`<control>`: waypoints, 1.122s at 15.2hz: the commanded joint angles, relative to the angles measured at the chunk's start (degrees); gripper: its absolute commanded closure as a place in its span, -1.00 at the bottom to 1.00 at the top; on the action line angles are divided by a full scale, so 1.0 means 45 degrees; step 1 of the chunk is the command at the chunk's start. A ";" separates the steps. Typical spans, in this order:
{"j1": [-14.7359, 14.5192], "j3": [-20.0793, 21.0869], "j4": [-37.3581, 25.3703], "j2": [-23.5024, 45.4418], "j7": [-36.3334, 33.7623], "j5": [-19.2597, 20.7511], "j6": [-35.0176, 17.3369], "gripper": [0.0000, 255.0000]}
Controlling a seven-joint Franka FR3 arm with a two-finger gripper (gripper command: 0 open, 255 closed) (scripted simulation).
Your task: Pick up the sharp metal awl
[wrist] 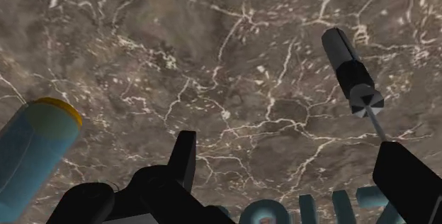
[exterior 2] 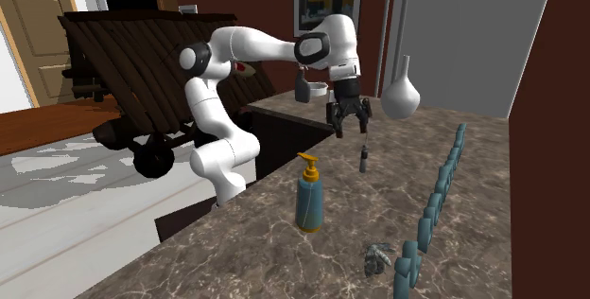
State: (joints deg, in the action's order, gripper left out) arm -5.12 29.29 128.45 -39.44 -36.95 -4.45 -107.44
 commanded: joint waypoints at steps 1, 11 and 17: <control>0.0089 0.0749 -0.0285 0.0434 -0.0664 0.0035 -0.0422 -1.00; 0.0141 0.1747 0.0632 0.0795 -0.1496 0.0017 -0.1946 -1.00; 0.0139 0.1743 0.0635 0.0790 -0.1493 0.0016 -0.1944 1.00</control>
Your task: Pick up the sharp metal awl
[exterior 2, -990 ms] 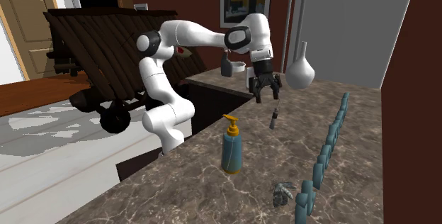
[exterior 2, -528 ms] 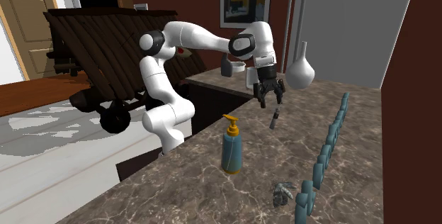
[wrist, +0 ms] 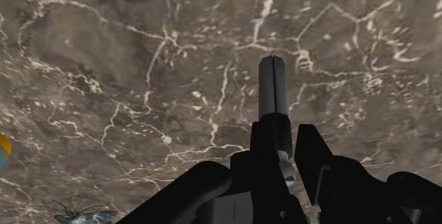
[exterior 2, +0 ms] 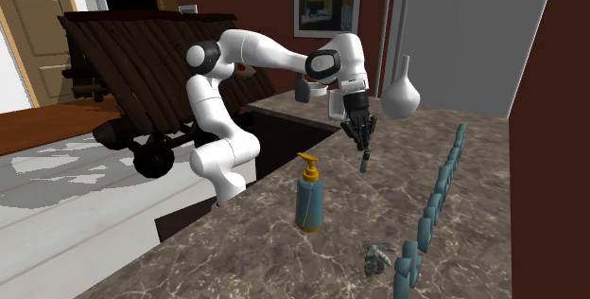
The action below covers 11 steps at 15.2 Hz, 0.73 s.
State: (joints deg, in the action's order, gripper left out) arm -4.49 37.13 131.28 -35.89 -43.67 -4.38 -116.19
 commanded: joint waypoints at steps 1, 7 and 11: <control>0.0000 0.0001 0.0004 0.0001 0.0000 -0.0001 -0.0001 1.00; 0.0012 -0.0038 -0.0160 0.0004 0.0030 0.0015 0.0160 1.00; 0.0069 -0.0186 -0.0840 0.0035 0.0150 0.0082 0.0804 1.00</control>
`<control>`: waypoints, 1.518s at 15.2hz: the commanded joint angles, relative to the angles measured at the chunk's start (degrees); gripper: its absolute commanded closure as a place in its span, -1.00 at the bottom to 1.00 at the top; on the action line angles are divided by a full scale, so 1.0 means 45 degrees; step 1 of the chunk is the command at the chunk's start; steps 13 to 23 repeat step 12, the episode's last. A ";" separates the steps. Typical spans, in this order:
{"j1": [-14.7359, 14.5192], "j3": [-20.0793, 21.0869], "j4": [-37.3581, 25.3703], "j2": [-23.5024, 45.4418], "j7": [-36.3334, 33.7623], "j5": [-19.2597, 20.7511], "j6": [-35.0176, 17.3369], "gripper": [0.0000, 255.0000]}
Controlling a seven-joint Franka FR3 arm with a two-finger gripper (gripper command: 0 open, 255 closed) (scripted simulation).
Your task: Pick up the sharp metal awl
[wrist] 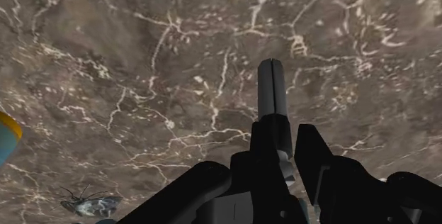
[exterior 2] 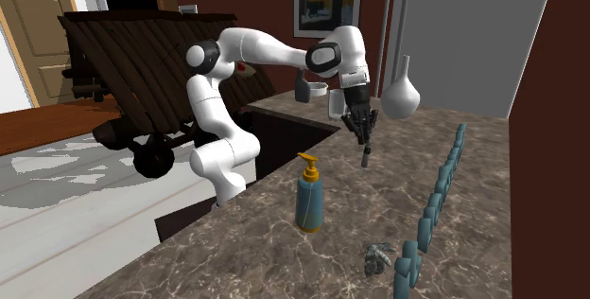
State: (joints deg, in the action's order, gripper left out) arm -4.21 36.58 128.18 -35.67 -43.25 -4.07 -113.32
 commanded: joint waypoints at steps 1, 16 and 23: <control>0.0023 -0.0098 -0.0325 0.0001 0.0083 0.0031 0.0327 1.00; 0.0218 -0.0330 -0.2041 0.0265 0.0301 0.0227 0.1779 1.00; 0.0218 -0.0330 -0.2041 0.0265 0.0301 0.0227 0.1779 1.00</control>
